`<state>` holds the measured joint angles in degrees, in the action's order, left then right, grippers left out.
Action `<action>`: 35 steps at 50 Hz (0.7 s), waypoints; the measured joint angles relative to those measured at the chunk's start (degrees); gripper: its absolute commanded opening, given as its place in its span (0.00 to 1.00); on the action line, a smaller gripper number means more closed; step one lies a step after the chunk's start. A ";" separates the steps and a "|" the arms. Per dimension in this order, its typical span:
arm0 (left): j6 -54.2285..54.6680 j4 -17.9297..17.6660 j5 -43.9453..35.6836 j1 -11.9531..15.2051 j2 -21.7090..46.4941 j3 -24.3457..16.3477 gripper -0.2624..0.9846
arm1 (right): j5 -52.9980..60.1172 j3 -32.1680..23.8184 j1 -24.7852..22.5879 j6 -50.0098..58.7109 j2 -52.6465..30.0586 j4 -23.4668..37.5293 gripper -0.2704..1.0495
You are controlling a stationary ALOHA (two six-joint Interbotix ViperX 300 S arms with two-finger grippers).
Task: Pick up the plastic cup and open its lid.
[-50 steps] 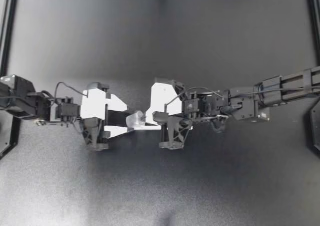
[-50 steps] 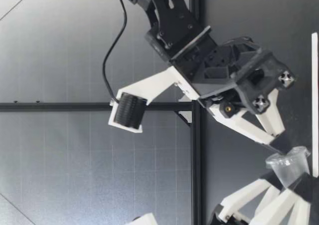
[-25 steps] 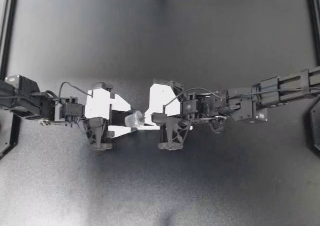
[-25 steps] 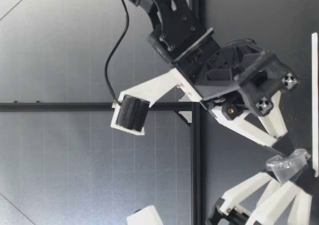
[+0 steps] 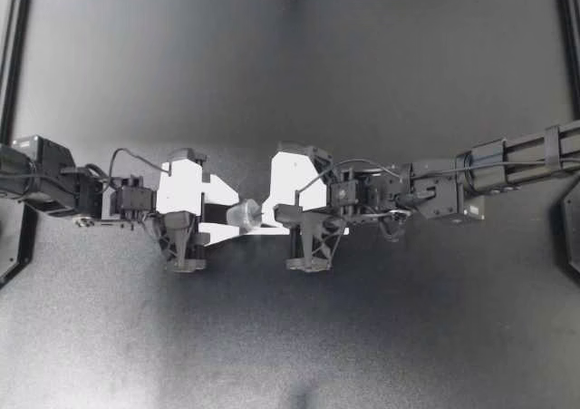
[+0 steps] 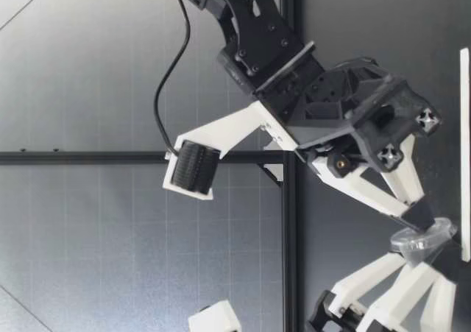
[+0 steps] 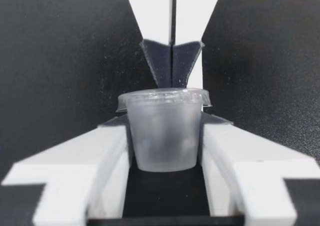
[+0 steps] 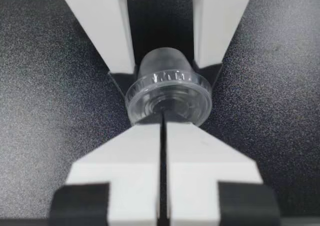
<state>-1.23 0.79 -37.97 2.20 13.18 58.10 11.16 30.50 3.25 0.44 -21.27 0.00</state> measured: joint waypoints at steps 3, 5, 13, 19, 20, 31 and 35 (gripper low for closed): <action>0.00 0.00 0.00 0.00 -0.09 0.00 0.38 | 0.00 0.79 0.00 0.00 0.44 0.00 0.05; 0.18 0.00 0.00 0.00 0.00 0.00 0.38 | 0.00 1.58 0.00 0.00 1.05 0.00 0.05; 0.88 0.00 -1.23 0.00 -1.14 0.35 0.38 | 1.85 6.94 0.00 -0.09 9.58 0.00 0.05; 1.14 0.00 -5.71 0.00 -2.90 0.35 0.38 | 6.50 11.78 -0.62 -1.58 17.84 0.35 0.06; 1.23 0.00 -6.59 0.00 -3.16 0.44 0.38 | 7.65 12.57 -0.70 -2.11 19.25 0.62 0.06; 2.81 -0.18 -17.40 0.00 -4.39 -0.62 0.38 | 17.23 21.18 -1.49 -10.46 30.59 5.27 0.11; 3.52 -0.18 -20.39 0.00 -4.39 -1.49 0.38 | 19.07 23.29 -1.58 -14.94 32.61 5.89 0.16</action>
<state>2.29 0.62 -58.36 2.20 8.79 56.60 30.23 53.79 1.67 -14.50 11.34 5.89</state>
